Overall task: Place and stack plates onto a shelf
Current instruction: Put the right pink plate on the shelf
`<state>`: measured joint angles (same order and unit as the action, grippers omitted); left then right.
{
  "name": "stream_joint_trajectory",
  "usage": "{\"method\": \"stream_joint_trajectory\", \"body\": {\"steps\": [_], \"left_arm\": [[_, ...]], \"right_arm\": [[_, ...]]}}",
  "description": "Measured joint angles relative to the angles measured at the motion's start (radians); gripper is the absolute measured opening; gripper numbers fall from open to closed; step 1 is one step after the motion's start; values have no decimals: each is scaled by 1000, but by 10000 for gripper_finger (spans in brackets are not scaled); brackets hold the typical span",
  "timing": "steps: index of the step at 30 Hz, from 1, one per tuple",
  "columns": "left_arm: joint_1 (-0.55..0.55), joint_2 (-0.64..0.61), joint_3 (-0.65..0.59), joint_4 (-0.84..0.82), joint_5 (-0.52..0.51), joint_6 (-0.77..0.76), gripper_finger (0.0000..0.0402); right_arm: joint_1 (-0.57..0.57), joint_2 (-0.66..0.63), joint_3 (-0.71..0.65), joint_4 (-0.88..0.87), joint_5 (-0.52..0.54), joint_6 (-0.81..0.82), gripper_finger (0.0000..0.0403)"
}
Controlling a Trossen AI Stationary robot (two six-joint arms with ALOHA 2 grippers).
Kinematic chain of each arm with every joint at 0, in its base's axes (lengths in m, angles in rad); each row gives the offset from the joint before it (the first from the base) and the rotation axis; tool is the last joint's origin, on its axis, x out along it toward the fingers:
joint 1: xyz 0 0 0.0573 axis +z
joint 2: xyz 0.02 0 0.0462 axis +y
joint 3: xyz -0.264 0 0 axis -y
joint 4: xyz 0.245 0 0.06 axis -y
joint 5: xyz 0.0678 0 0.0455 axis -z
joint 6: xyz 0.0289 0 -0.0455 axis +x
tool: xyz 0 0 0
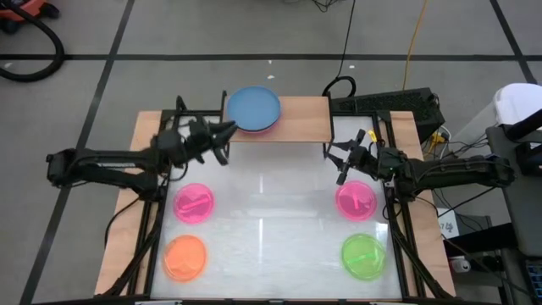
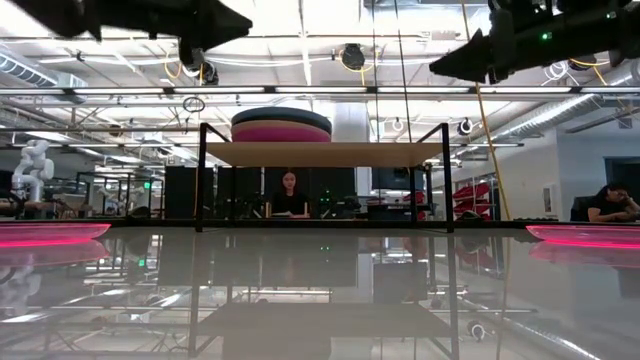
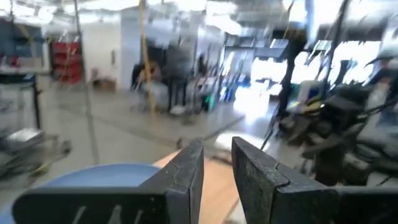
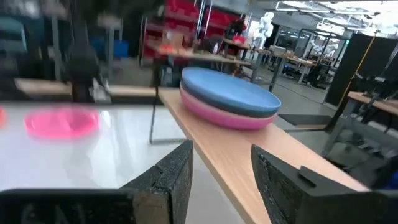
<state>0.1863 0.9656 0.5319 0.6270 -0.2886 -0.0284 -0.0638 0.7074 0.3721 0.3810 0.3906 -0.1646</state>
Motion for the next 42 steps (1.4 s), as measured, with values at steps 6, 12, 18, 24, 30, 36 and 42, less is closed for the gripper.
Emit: {"method": "stream_joint_trajectory", "body": {"steps": [6, 12, 18, 24, 30, 36, 42], "left_arm": [[-46, 68, -157, 357, 0, 4, 88], [-34, 135, -153, 434, -16, 40, 88], [-17, 207, -76, 439, -18, 73, 88], [-17, 311, 15, 429, -17, 83, 88], [-19, 400, 75, 418, 59, 58, 88], [-19, 423, 87, 403, 80, 54, 88], [-19, 422, 87, 385, 80, 68, 88]], "right_arm": [[0, 2, -39, 123, -2, 164, 144], [0, 38, -54, 153, -4, 268, 144], [-9, 109, 3, 223, -57, 182, 144], [-17, 190, 222, -137, -82, 147, 144], [-23, 239, 413, -659, -102, 159, 144], [-68, 247, 466, -1006, -325, 254, 144], [-74, 262, 382, -1058, -443, 350, 144]]}}
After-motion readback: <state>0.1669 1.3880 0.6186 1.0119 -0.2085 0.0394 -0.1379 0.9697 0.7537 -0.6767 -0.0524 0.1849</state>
